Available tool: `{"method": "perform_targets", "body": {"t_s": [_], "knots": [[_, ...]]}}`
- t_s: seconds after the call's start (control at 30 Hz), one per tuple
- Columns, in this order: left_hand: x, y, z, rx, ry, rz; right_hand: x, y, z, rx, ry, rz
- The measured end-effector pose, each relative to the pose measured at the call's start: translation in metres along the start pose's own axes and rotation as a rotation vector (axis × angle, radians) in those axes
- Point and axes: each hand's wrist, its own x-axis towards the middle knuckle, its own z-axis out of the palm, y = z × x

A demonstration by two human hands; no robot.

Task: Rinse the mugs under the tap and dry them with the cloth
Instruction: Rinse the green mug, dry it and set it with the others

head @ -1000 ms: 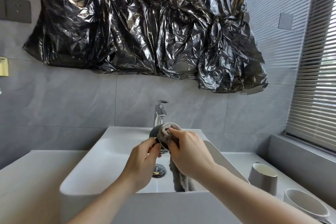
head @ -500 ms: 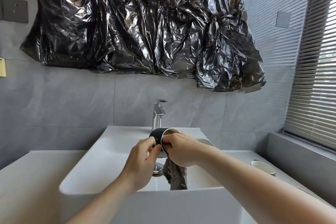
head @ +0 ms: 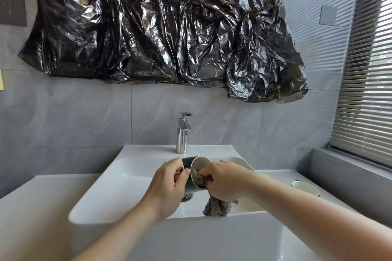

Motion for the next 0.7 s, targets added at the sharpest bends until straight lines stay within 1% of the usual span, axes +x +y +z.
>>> {"method": "perform_targets", "body": {"t_s": [0.07,0.2,0.27,0.37,0.5,0.57,0.7], "knots": [[0.000,0.000,0.000,0.017,-0.003,0.010,0.005,0.001,0.001,-0.008,0.040,0.022],[0.001,-0.001,0.001,0.012,-0.007,0.003,0.021,-0.007,0.011,0.007,0.189,0.060],[0.001,-0.001,0.002,0.012,-0.024,0.000,0.028,-0.013,0.015,0.067,0.220,0.117],[0.001,-0.002,0.000,0.001,-0.027,-0.017,0.038,-0.018,0.014,0.250,0.187,0.212],[0.002,-0.002,-0.002,-0.030,-0.020,-0.028,0.038,-0.020,0.011,0.671,0.106,0.239],[0.002,-0.001,-0.002,-0.052,-0.019,-0.035,0.034,-0.020,0.010,0.776,0.065,0.204],[0.002,-0.001,-0.005,-0.060,-0.002,-0.043,0.021,-0.009,0.008,0.863,0.035,0.063]]}}
